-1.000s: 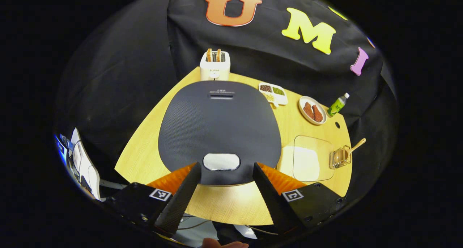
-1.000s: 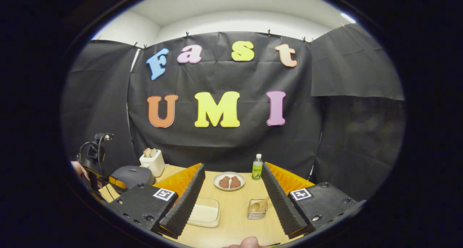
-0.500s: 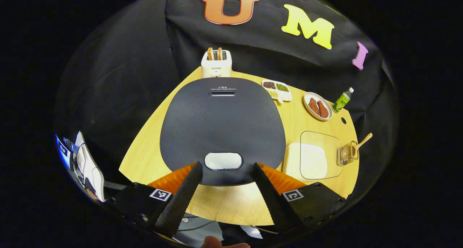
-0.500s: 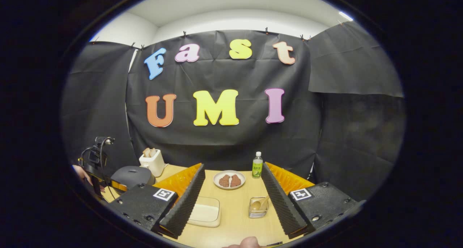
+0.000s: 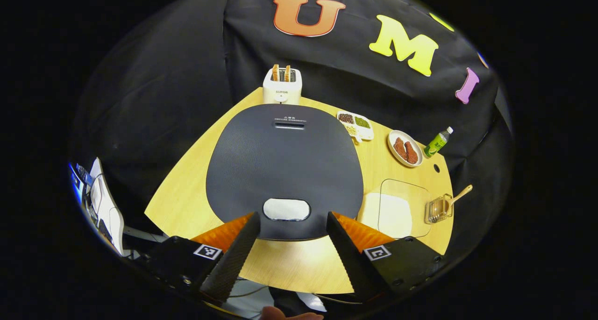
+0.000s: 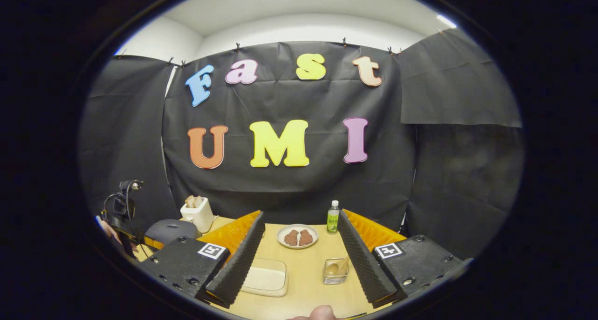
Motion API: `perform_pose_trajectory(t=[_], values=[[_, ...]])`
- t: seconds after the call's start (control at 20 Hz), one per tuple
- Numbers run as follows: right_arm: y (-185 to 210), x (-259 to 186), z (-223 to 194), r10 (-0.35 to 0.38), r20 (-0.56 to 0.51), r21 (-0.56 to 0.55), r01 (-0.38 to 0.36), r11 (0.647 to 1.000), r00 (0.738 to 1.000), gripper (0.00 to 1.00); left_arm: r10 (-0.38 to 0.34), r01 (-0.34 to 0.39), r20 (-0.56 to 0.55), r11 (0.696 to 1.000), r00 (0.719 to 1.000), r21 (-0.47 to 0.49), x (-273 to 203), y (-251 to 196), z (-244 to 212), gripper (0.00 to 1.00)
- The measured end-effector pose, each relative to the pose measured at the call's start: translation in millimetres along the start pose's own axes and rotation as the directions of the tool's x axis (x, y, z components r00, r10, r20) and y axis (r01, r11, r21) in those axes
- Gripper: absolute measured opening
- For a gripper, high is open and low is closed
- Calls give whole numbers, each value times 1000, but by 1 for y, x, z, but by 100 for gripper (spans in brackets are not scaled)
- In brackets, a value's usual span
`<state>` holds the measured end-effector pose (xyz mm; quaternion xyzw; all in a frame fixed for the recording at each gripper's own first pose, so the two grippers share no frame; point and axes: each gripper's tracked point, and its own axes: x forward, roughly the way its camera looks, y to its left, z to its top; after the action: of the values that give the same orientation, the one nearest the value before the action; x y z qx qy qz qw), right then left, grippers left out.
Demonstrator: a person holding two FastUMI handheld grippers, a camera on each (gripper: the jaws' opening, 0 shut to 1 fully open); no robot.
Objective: Close the left gripper, press the button to open the rice cooker; take a wooden spoon from the chopstick holder with the right hand, scoop a spoonful of rice and pour it into the rice cooker, then put the wooden spoon back into the chopstick holder.
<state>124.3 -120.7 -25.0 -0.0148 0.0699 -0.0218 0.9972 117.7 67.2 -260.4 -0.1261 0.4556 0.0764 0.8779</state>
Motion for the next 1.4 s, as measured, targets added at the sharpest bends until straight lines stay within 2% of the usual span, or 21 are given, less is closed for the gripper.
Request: perform_pose_trajectory(t=[0.1,0.2,0.35,0.5,0.65,0.75,0.85,1.1,1.35,1.4], values=[[5,0,6,1,9,-1,-1,1000,1000,99,-26,27,72,1000,997,-12,-14,-8,18,96],[8,0,15,-5,31,7,5,1000,1000,100,-59,56,180,998,982,21,-37,-19,44,96],[21,-2,28,5,58,16,-6,1000,998,100,-147,130,341,989,929,71,-84,-46,82,95],[33,-4,41,14,77,19,-16,1000,997,99,-214,158,503,976,837,153,-135,-71,116,95],[44,-11,58,20,110,24,-23,999,994,100,-278,146,641,957,715,252,-184,-91,133,95],[50,-19,64,12,130,15,-14,1000,991,100,-311,137,691,945,652,297,-210,-105,132,95],[57,-30,70,11,156,-9,-9,1000,988,100,-333,132,721,938,607,322,-226,-115,124,95],[65,-56,67,-27,194,-19,31,999,981,99,-353,112,747,928,564,355,-251,-128,105,94],[72,-67,52,-21,167,-8,23,1000,986,100,-369,84,764,919,530,385,-260,-139,94,94],[71,-65,50,-23,159,-8,24,1000,987,100,-376,84,761,915,528,394,-259,-142,93,89]])
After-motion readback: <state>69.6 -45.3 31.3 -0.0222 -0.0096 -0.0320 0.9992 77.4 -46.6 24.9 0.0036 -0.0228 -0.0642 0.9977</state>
